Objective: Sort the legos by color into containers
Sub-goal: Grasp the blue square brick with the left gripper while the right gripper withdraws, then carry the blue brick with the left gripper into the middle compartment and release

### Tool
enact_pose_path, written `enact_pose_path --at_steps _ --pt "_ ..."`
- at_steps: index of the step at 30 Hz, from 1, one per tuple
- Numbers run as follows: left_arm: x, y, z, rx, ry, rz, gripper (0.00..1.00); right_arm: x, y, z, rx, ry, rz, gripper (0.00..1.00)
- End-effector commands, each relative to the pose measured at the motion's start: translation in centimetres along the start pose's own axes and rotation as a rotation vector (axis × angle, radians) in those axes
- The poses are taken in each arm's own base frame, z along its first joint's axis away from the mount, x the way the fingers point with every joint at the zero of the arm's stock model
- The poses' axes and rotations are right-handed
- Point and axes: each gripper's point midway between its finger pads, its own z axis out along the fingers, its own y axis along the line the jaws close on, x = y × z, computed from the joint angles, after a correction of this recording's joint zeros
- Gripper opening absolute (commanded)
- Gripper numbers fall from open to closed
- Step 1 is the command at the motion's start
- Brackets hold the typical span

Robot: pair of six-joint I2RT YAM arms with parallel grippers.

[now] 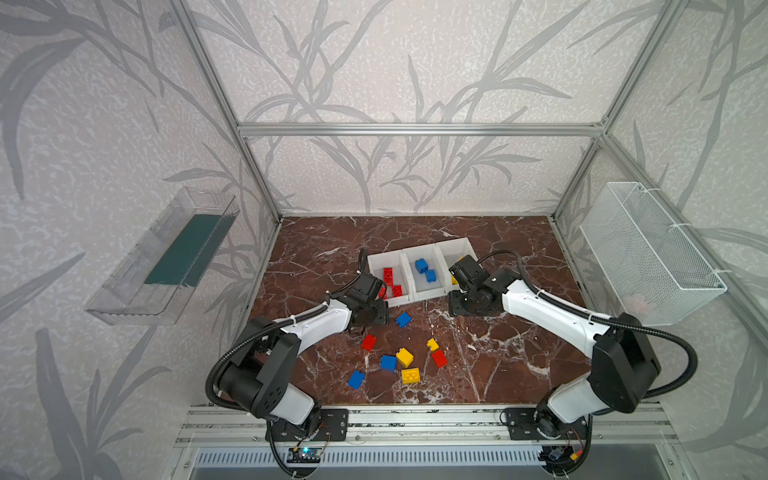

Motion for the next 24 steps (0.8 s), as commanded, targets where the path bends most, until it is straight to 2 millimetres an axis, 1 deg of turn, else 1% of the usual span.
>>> enact_pose_path --at_steps 1,11,14,19,24 --pt "-0.3 0.4 0.2 -0.05 0.003 0.01 0.62 -0.2 -0.4 -0.4 0.003 -0.022 0.02 0.64" --pt "-0.2 0.9 1.0 -0.086 0.014 0.016 0.54 0.1 -0.4 0.1 0.002 -0.006 0.025 0.64" --pt "0.1 1.6 0.8 -0.114 0.013 0.018 0.49 0.1 -0.4 0.1 0.003 -0.005 0.024 0.64" --pt "0.6 2.7 0.4 -0.15 -0.001 0.02 0.35 0.2 -0.4 0.3 0.003 -0.002 0.025 0.64" --pt "1.3 3.5 -0.2 -0.176 0.013 0.027 0.3 0.3 -0.3 0.5 -0.003 0.005 0.024 0.64"
